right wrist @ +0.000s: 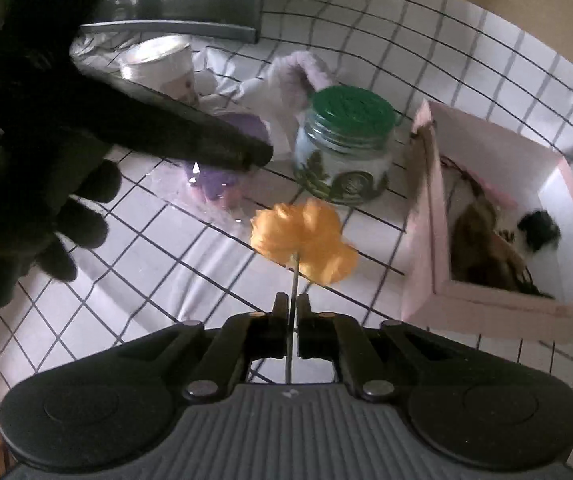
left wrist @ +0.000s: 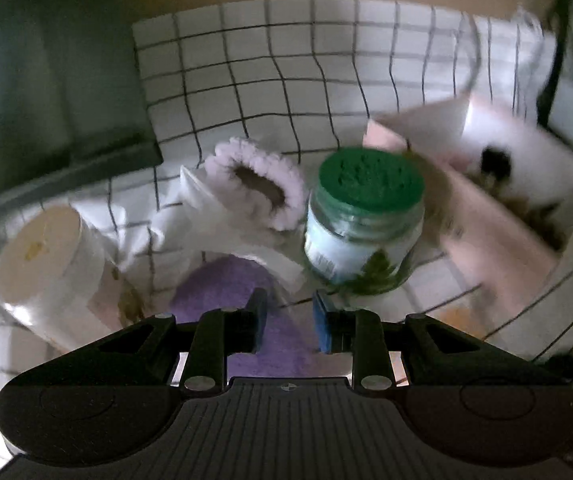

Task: Organize soft objects
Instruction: 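Grasp the bagged purple sponge with the left tool while the right tool holds the flower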

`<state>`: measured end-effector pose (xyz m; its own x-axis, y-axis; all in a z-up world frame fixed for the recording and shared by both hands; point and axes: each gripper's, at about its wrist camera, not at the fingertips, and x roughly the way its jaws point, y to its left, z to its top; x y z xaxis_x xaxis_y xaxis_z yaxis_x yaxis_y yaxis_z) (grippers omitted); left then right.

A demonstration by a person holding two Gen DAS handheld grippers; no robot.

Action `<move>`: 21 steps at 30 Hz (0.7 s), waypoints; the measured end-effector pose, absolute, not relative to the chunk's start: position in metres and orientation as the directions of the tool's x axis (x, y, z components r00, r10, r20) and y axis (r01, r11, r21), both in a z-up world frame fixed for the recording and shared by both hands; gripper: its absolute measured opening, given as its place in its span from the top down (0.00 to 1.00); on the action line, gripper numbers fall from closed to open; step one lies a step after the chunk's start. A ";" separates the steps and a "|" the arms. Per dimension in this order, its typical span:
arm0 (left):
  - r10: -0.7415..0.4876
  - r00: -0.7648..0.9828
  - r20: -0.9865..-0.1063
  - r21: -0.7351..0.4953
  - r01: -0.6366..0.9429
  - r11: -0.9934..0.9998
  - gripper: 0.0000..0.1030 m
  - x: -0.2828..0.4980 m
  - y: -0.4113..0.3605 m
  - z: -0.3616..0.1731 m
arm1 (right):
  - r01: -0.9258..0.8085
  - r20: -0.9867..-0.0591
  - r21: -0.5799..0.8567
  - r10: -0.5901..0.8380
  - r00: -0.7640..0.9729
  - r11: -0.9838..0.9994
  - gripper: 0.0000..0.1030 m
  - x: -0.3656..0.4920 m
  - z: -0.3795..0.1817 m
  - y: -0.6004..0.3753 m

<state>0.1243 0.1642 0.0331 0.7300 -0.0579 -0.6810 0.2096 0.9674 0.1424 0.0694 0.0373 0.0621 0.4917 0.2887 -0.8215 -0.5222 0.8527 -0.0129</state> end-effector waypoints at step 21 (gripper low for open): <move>-0.040 0.696 -0.717 0.083 0.142 0.986 0.58 0.126 0.196 0.034 | -0.557 -0.851 0.078 0.346 0.395 0.827 0.50 0.077 0.034 0.038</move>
